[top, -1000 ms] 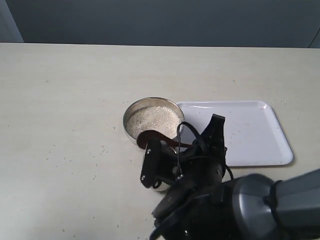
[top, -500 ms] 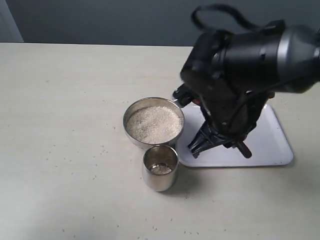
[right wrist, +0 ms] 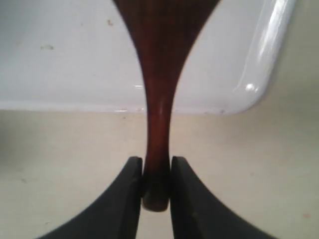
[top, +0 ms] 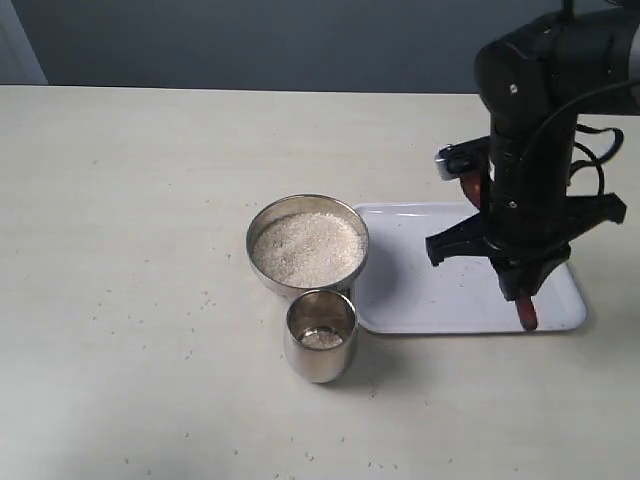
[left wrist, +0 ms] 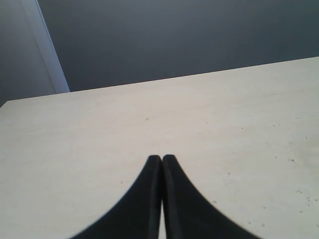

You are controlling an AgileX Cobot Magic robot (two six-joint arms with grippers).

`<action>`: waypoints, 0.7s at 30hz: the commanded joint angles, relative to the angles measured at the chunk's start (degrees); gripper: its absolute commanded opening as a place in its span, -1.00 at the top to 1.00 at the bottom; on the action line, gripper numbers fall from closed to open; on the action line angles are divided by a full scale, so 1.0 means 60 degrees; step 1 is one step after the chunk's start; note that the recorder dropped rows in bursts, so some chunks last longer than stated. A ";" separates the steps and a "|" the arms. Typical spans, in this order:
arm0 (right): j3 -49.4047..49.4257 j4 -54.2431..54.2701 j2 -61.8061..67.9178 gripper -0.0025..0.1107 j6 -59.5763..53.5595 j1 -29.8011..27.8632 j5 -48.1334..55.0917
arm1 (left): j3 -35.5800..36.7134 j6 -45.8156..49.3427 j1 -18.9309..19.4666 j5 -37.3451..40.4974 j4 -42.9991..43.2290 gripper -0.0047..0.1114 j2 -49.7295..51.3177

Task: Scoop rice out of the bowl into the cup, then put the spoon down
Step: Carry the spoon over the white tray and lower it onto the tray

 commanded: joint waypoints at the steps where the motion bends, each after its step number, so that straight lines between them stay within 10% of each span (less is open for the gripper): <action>1: -0.0038 0.2781 0.0295 0.97 0.0443 -0.1229 -0.1775 | -0.0038 -0.0062 -0.0043 -0.0014 0.0008 0.91 -0.0042; 13: -0.0038 0.3909 0.2014 0.95 0.0642 -0.1977 -0.2410 | -0.0038 -0.0062 -0.0043 -0.0014 0.0008 0.91 -0.0042; 21: -0.0056 0.4107 0.2192 0.16 0.0642 -0.2314 -0.2232 | -0.0038 -0.0062 -0.0043 -0.0014 0.0008 0.91 -0.0042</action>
